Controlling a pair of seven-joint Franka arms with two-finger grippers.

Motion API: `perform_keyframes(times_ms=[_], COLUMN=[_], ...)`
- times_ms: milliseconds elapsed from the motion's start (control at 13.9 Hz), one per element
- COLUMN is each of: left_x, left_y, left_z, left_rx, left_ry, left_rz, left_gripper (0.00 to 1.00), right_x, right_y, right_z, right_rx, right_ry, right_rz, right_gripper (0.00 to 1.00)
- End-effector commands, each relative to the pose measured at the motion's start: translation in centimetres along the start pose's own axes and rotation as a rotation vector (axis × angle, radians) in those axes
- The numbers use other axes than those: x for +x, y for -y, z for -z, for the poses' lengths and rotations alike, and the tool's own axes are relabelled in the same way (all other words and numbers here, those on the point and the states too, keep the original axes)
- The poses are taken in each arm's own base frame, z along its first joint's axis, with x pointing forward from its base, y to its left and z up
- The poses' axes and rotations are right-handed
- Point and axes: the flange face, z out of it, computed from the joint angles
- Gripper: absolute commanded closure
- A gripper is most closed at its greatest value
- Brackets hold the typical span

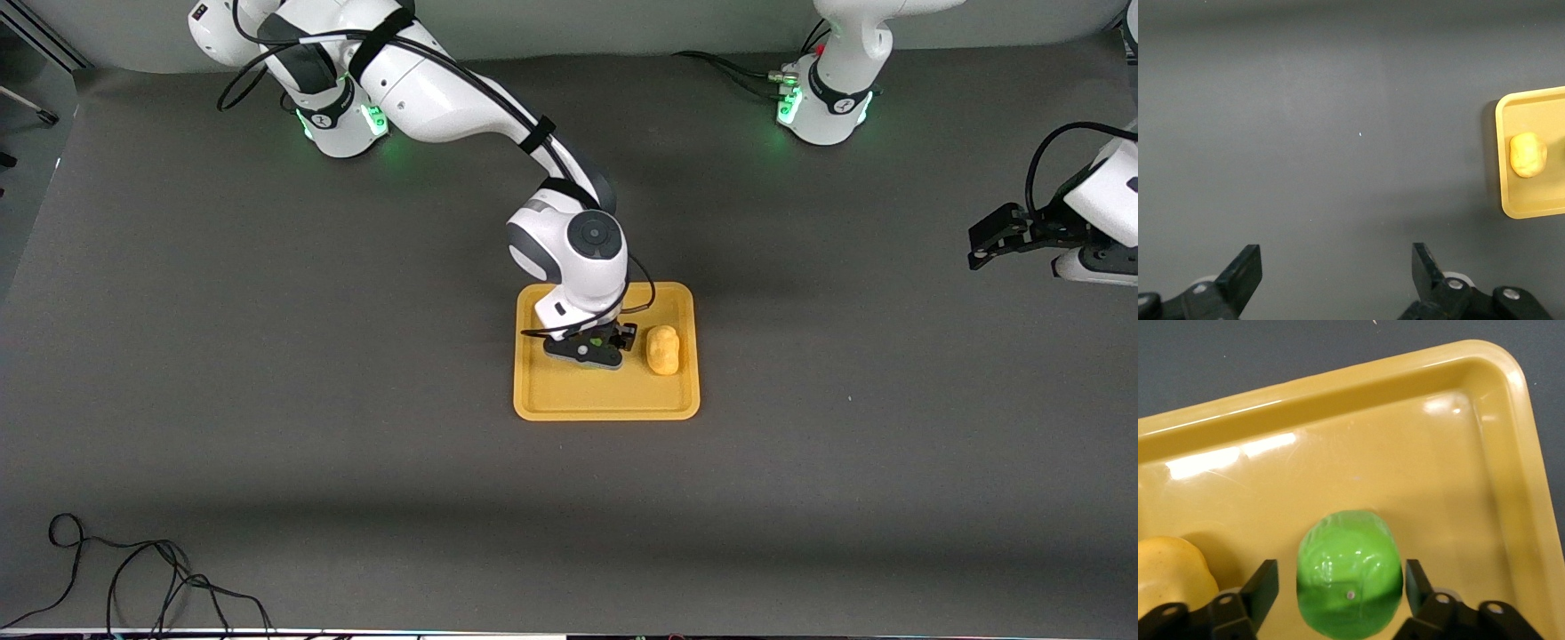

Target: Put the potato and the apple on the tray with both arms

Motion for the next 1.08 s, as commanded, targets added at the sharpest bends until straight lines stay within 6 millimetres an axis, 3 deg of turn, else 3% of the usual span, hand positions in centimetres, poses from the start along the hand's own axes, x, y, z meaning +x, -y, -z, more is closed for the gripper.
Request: perform_keyframes(times_ms=[0, 144, 288, 504, 576, 791, 1007], left_x=[0.4, 0.3, 0.3, 0.2, 0.2, 0.2, 0.3], left_y=[0.3, 0.5, 0.7, 0.7, 0.7, 0.7, 0.7], left_z=[0.3, 0.2, 0.3, 0.2, 0.2, 0.2, 0.3], left_rx=[0.012, 0.011, 0.011, 0.011, 0.011, 0.011, 0.012], left_ry=[0.008, 0.014, 0.014, 0.016, 0.016, 0.016, 0.009], left_rz=[-0.018, -0.015, -0.012, -0.012, -0.012, -0.012, -0.01], left_gripper=[0.0, 0.0, 0.0, 0.0, 0.0, 0.0, 0.0], right_x=[1.1, 1.6, 2.4, 4.4, 5.1, 7.8, 12.0], right_y=[0.3, -0.2, -0.9, -4.3, -6.2, -12.8, -22.2], right_z=[2.9, 7.4, 13.5, 22.1, 24.9, 29.7, 32.9], right_rx=[0.019, -0.01, -0.02, -0.03, -0.045, -0.122, -0.111], right_ry=[-0.019, -0.003, -0.003, 0.008, 0.015, 0.077, 0.101], right_rz=[-0.025, -0.035, -0.048, -0.082, -0.082, -0.002, 0.086], right_gripper=[0.0, 0.0, 0.0, 0.0, 0.0, 0.0, 0.0])
